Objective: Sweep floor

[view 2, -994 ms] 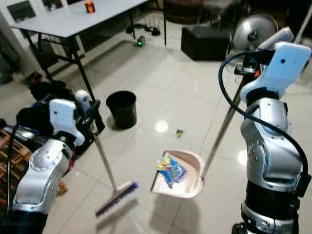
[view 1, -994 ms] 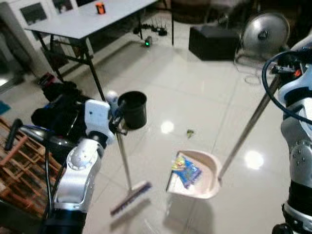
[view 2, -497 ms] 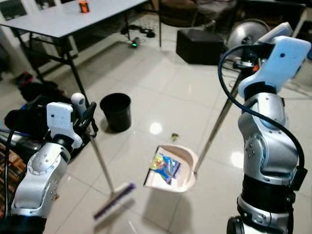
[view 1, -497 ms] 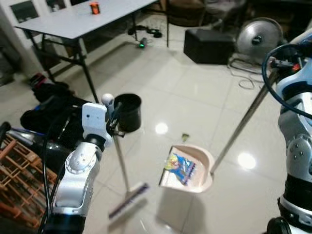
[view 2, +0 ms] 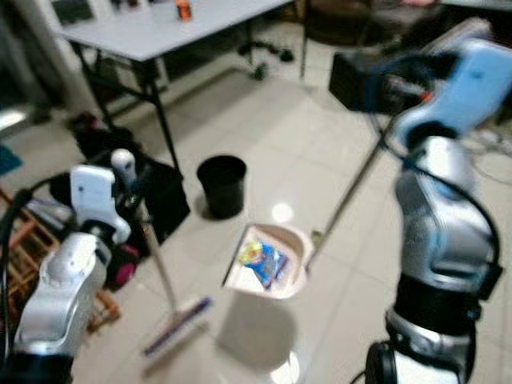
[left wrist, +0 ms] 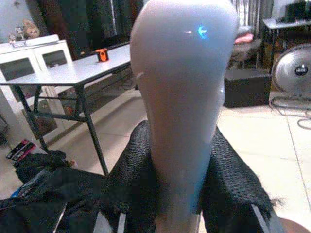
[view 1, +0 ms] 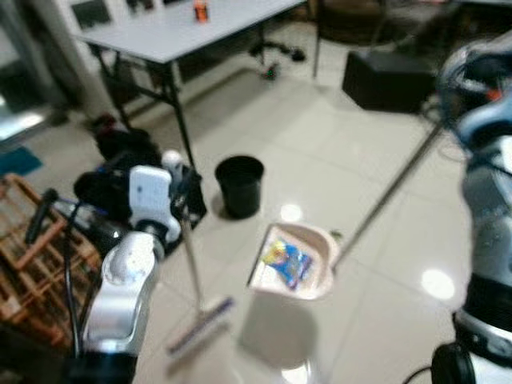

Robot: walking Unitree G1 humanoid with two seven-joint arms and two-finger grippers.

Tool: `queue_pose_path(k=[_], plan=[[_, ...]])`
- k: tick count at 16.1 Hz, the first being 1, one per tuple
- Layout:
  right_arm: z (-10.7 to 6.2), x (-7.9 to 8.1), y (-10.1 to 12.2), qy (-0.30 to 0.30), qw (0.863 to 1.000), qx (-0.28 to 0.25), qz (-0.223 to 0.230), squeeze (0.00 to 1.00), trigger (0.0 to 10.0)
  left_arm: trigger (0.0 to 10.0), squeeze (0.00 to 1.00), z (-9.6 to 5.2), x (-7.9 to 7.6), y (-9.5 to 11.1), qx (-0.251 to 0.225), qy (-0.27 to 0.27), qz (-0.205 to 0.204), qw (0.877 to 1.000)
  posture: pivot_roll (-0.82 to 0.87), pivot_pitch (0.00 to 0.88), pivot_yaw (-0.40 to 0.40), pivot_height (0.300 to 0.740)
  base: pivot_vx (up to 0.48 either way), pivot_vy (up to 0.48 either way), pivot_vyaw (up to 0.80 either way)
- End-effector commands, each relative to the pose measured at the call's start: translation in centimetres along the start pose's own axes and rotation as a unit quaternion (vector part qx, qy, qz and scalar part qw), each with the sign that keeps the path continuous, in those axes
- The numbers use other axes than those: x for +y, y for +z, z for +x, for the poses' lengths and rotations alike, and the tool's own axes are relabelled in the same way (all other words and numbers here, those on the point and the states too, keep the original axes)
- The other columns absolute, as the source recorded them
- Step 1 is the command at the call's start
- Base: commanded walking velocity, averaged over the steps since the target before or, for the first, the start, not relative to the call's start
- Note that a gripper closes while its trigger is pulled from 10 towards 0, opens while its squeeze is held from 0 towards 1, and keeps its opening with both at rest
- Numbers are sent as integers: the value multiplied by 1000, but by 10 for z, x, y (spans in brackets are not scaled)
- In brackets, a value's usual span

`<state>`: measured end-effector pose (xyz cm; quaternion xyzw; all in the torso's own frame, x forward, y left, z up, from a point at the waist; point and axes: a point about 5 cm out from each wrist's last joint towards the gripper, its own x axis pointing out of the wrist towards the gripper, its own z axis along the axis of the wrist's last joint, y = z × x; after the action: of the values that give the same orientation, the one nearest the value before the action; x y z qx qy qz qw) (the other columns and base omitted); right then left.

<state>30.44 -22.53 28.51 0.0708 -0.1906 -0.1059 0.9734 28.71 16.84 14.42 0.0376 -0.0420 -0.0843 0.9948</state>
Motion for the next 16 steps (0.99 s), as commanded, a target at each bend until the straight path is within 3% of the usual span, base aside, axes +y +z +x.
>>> queue_pose_path(k=[1, 5, 16], plan=[[3, 10, 12, 16, 999, -31, 30, 0, 10000, 10000, 0, 2, 10, 9, -19, 13, 13, 1000, -9, 0, 27, 740, 382, 0, 0], [5, 3, 16, 8, 999, -42, 16, 0, 10000, 10000, 0, 4, 6, 9, -18, -3, 32, 999, -18, 0, 43, 740, 381, 0, 0], [8, 6, 19, 13, 998, -47, 28, 0, 10000, 10000, 0, 5, 1, 8, -20, -4, 12, 1000, -14, 0, 44, 740, 381, 0, 0]])
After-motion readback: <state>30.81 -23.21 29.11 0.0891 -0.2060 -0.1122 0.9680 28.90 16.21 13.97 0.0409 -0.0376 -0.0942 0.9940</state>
